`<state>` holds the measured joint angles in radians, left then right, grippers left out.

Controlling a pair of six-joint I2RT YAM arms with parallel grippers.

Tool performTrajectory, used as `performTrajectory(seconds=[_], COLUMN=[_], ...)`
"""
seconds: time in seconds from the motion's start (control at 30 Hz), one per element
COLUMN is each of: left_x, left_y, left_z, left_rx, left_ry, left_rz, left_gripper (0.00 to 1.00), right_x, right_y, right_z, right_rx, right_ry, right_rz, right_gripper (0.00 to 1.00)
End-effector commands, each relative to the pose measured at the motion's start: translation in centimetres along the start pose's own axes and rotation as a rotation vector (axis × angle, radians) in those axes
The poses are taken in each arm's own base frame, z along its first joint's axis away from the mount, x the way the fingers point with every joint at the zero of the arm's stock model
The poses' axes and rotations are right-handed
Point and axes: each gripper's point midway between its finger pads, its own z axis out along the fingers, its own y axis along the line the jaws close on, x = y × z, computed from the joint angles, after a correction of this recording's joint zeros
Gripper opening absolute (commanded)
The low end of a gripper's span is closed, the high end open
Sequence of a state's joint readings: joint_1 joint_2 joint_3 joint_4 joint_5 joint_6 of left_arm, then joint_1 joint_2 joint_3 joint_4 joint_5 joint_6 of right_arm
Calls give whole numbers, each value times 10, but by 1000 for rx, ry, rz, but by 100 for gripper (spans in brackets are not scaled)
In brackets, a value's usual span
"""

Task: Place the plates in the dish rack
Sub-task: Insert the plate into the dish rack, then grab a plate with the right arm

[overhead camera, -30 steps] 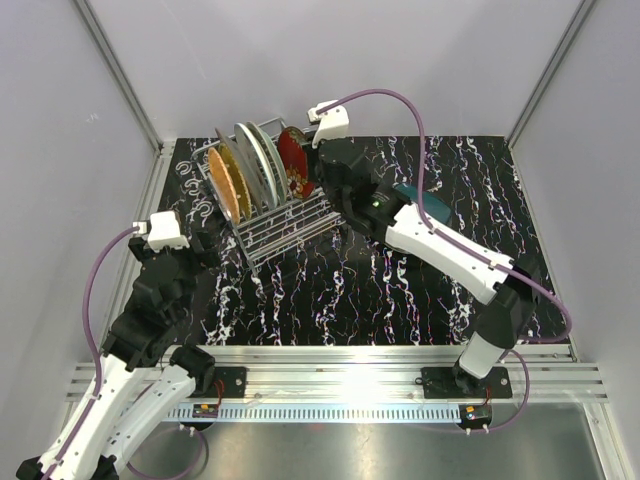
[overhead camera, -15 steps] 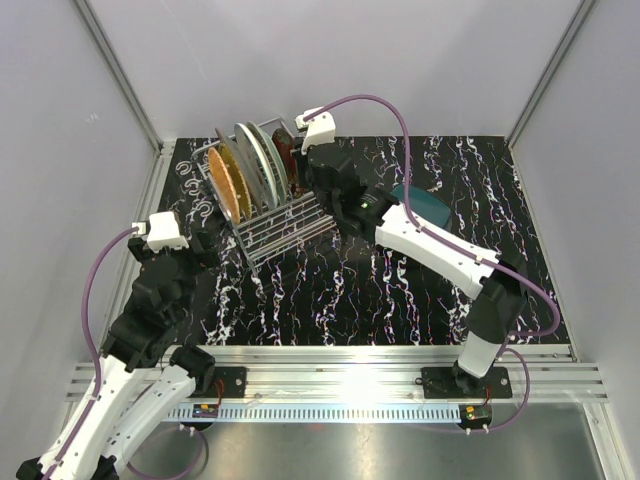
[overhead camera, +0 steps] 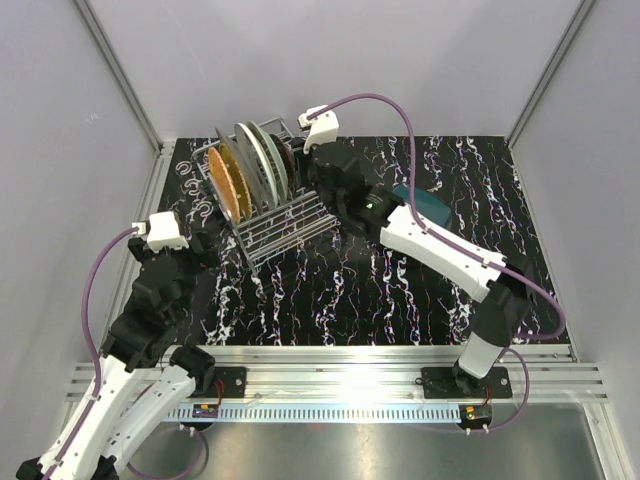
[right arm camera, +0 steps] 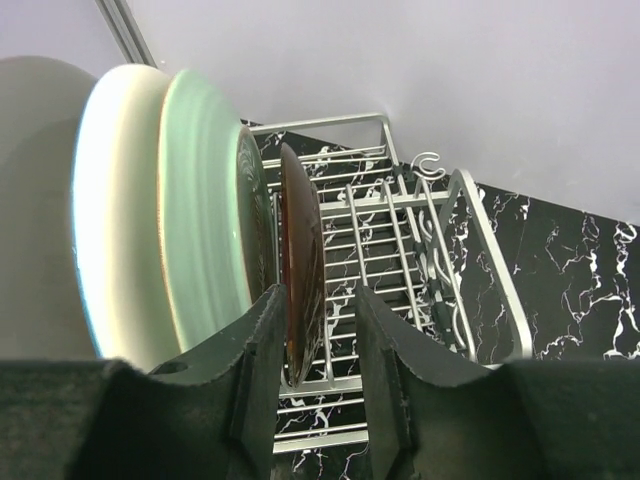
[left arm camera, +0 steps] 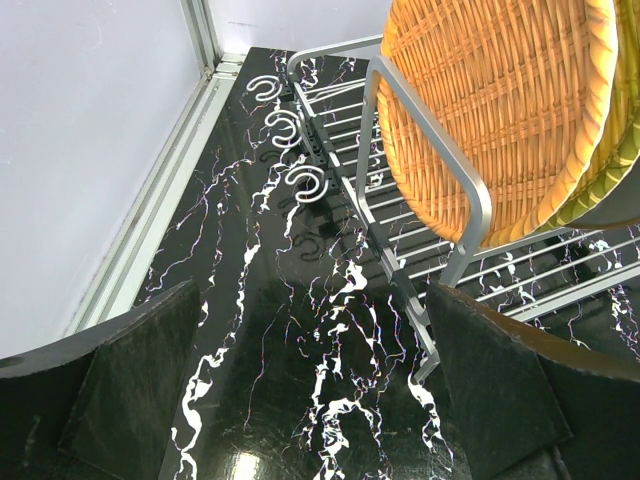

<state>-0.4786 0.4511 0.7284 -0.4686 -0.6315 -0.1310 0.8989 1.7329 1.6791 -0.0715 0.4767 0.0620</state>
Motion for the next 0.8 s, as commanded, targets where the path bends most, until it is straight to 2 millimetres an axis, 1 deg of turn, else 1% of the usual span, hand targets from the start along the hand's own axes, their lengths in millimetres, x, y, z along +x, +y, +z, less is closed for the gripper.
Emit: performTrajectory(seconds=[0.0,0.07,0.13,0.2,0.23,0.27,0.3,0.33,0.37,0.4,0.43,0.47,0.5,0.53,0.57,0.6,0.63,0.67,0.7,0.73,0.77], left_x=[-11,-10,-10,-9,-10,-10,-10,-10,-10,-10,-10,-10,-9,-9,-9,-9,-9,-9,-9,-9,-9], left_y=[-3,-3,-4,-3,-3,-3,-3,-3,-3,-3,-3,-3,-3,-3,-3,-3,-4,-4,-4,-4,-4], left_z=[1,1,1,1,1,1,1,1,1,1,1,1,1,1,1,1,1,1,1,1,1], left_rx=[13,14,16,14,13,11,14,12,13,13,14,12,14,14,14,14,14,15,17,16,15], left_ry=[-43,-40,-40,-38,-39,-39,-39,-38,-39,-39,-39,-38,-38,-38,-36,-36,-36,-37,-37,-39,-36], left_rz=[-34,-32,-32,-30,-31,-31,-31,-28,-31,-31,-31,-32,-31,-31,-30,-30,-30,-31,-31,-32,-29], left_gripper=[99,99,99,99,99,99,99,99,99,99,99,99,99,99,99,99,99,99,99,99,99], right_x=[-55,-59,-58,-64,-60,-65,-56,-51,-55,-51,-32,-34,-29,-15,-7,1,17,22,30,46,56], right_y=[-2,-5,-8,-12,-16,-21,-27,-32,-40,-47,-53,-72,-77,-92,-121,-128,-142,-169,-181,-193,-217], right_z=[-27,-31,-34,-41,-43,-50,-52,-54,-62,-66,-66,-74,-76,-83,-83,-84,-92,-94,-98,-105,-110], right_rx=[-22,-17,-7,0,10,21,48,66,78,97,111,137,129,142,189,164,175,207,224,239,279], right_ry=[-125,-132,-132,-144,-136,-151,-138,-132,-142,-140,-106,-116,-108,-91,-83,-68,-50,-54,-48,-29,-19], right_rz=[77,81,79,94,97,111,115,117,132,159,159,189,249,279,313,381,404,433,470,490,541], right_gripper=[41,41,42,42,43,44,45,46,47,48,48,48,48,48,48,49,49,50,51,52,52])
